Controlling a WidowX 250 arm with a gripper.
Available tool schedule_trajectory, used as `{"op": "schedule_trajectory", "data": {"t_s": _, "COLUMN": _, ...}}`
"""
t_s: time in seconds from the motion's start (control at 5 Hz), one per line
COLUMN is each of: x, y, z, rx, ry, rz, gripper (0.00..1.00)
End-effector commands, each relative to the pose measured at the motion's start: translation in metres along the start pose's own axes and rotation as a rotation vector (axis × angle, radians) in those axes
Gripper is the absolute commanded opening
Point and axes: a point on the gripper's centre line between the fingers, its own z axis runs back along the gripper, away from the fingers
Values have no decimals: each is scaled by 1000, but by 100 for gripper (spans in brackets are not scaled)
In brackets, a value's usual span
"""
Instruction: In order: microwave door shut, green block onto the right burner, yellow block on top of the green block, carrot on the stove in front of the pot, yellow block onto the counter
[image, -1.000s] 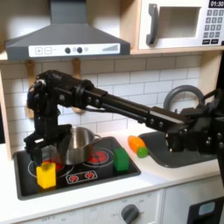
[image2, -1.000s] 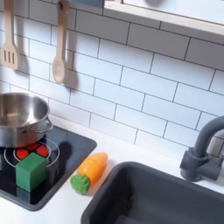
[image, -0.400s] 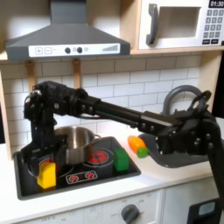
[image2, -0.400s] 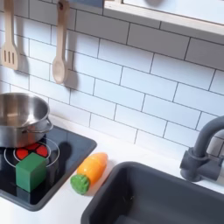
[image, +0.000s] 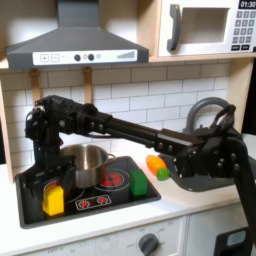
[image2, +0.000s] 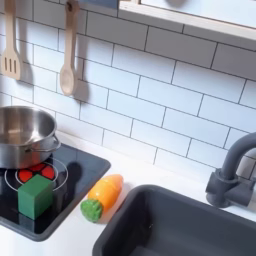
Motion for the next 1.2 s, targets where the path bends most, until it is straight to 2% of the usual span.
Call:
{"op": "schedule_trajectory", "data": {"t_s": 0.0, "x": -1, "y": -1, "z": -3, "rx": 2, "ry": 10, "rz": 0, "gripper": 100}}
{"op": "schedule_trajectory", "data": {"t_s": 0.4, "x": -2, "y": -3, "z": 3, "rx": -13, "ry": -2, "rz": 5, "gripper": 100}}
{"op": "schedule_trajectory", "data": {"t_s": 0.8, "x": -2, "y": -5, "z": 0, "rx": -36, "ry": 12, "rz": 14, "gripper": 100}}
{"op": "schedule_trajectory", "data": {"t_s": 1.0, "x": -2, "y": -4, "z": -1, "rx": -34, "ry": 17, "rz": 19, "gripper": 100}}
